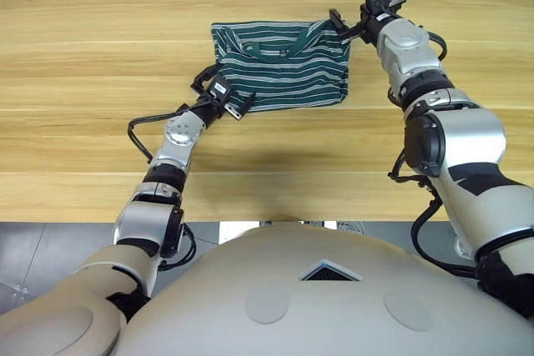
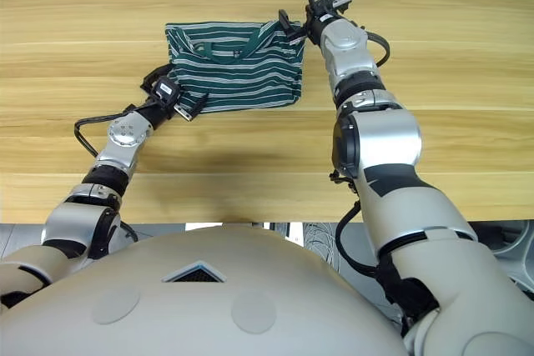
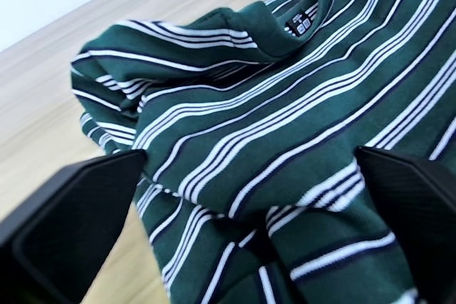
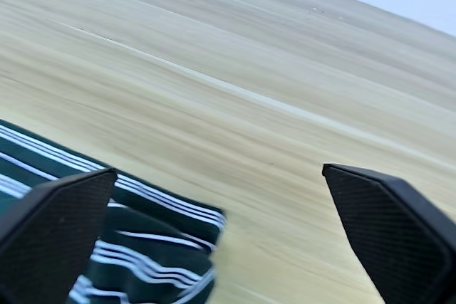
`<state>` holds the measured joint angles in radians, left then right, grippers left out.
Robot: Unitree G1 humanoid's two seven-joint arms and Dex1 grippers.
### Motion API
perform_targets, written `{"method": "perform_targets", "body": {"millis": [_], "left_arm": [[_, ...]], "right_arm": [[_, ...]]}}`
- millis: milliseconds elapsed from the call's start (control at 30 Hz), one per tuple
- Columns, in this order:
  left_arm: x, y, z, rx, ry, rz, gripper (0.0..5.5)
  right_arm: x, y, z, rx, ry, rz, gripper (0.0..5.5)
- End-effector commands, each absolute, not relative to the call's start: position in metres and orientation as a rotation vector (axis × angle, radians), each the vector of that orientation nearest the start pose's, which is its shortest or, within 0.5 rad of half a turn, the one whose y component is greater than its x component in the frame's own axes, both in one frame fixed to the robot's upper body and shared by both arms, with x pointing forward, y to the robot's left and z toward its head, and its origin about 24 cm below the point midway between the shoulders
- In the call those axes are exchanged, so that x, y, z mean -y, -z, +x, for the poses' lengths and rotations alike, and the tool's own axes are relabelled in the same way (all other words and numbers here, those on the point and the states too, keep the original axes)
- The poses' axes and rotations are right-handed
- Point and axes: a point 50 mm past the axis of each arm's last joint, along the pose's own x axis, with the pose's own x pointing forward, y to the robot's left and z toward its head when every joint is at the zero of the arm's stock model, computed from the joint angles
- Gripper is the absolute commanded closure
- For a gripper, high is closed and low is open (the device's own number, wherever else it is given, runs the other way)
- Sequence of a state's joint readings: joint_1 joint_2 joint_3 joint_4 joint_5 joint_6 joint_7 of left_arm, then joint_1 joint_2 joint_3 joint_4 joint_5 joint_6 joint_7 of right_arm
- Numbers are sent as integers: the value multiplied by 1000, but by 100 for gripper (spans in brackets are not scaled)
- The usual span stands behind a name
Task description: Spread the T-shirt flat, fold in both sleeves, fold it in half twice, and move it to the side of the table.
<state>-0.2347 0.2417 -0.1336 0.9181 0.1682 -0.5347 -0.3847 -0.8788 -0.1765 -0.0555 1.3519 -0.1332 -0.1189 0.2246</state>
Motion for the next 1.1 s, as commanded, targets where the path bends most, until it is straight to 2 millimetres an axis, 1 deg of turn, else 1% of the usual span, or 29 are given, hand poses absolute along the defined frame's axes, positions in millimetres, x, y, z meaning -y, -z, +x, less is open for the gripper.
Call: {"method": "perform_targets", "body": {"millis": [33,100,133,200,267,333,400,500,567,600,667,767,933,1033,1100], "left_arm": [[-169,76,222,-362,628,373,13],[-163,77,217,-352,638,346,13],[-159,75,216,-332,639,333,13],[-152,64,221,-263,625,292,13],[-148,49,228,-180,602,240,13],[-146,27,236,-67,552,124,13],[-143,10,240,8,518,9,13],[-138,-8,239,70,502,-73,13],[-135,-21,235,109,507,-108,13],[-134,-25,234,123,508,-114,13],[-135,-29,236,130,496,-99,13],[-144,-33,242,144,453,-74,13],[-152,-41,249,180,430,-63,13],[-155,-43,251,188,426,-58,13],[-157,-45,253,197,425,-30,13]], "right_arm": [[159,-33,374,-368,-269,-334,12],[157,-35,374,-320,-310,-354,12],[154,-38,374,-283,-349,-335,12],[147,-39,369,-206,-471,-285,12],[140,-35,359,-152,-603,-273,12],[129,-21,341,-144,-764,-261,12],[118,-4,322,-182,-896,-235,12],[108,18,295,-279,-1029,-234,12],[108,27,283,-334,-1076,-242,12],[107,28,280,-346,-1088,-239,12],[103,28,281,-361,-1070,-221,12],[93,31,291,-419,-981,-161,12],[80,36,304,-577,-826,4,12],[67,41,301,-654,-809,53,12],[59,47,294,-699,-829,33,12]]}}
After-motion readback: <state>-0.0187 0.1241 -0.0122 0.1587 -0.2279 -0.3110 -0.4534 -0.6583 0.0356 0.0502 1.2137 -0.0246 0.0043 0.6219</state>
